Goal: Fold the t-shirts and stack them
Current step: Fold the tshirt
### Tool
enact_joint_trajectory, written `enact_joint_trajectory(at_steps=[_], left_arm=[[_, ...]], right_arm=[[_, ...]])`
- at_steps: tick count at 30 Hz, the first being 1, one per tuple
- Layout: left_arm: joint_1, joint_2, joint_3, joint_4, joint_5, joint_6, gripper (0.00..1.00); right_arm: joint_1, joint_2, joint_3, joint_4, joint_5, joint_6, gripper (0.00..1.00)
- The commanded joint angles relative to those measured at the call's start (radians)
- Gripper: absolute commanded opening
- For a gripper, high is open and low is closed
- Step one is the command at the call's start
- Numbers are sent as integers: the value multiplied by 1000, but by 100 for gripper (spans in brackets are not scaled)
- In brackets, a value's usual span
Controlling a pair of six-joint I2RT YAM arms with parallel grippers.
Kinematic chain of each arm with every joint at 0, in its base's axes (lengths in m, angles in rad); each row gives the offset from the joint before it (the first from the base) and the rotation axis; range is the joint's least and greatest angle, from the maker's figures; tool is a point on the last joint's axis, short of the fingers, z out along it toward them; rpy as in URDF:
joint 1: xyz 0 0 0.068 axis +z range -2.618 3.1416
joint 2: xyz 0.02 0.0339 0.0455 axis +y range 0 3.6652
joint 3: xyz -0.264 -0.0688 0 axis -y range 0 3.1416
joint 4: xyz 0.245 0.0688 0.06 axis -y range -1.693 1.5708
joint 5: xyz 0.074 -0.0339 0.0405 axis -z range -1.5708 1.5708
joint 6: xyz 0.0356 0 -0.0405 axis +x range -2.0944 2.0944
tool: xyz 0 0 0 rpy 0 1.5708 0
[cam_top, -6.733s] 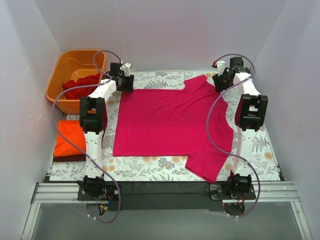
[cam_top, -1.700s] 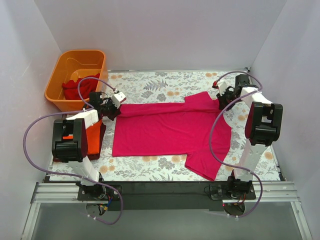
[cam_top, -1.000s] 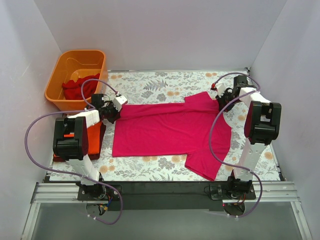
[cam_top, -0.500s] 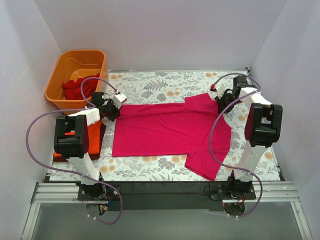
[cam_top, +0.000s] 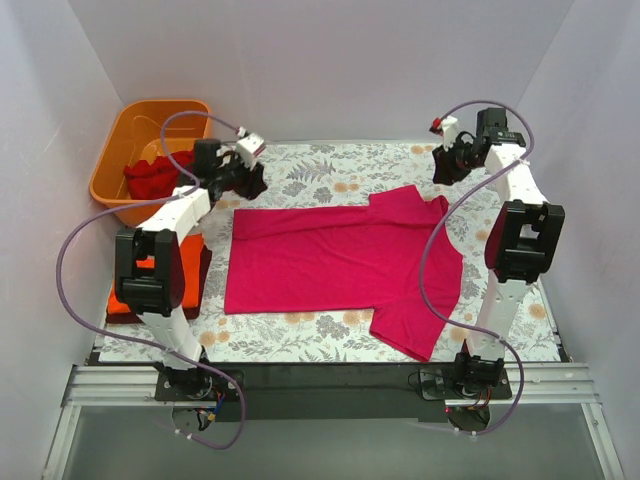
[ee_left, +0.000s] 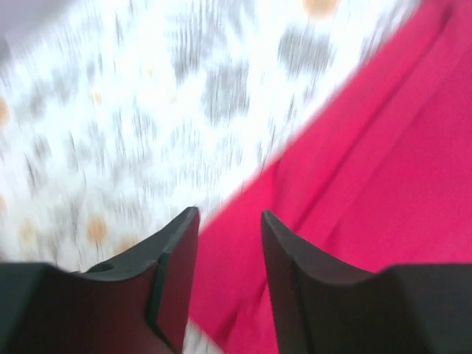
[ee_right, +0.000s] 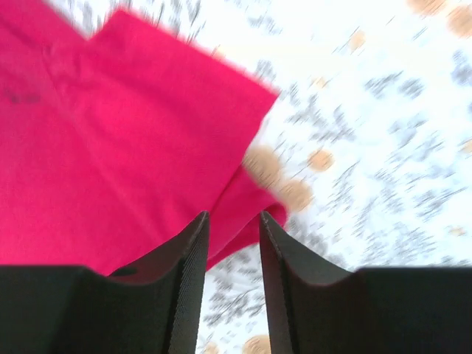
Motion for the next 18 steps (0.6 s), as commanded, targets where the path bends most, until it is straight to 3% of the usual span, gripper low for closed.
enact_joint_trajectory(at_steps=[1,10,18], left_arm=[[-128,55,187,43,-5,-238,40],[-353,542,758,-13,-80,-653,45],[-417,713,869,69,-97,-757,50]], right_arm=[[-4,78,132,-3,-76,117,41],[-1,235,303,5,-115,214,54],[9,310,287,110,-72,265,54]])
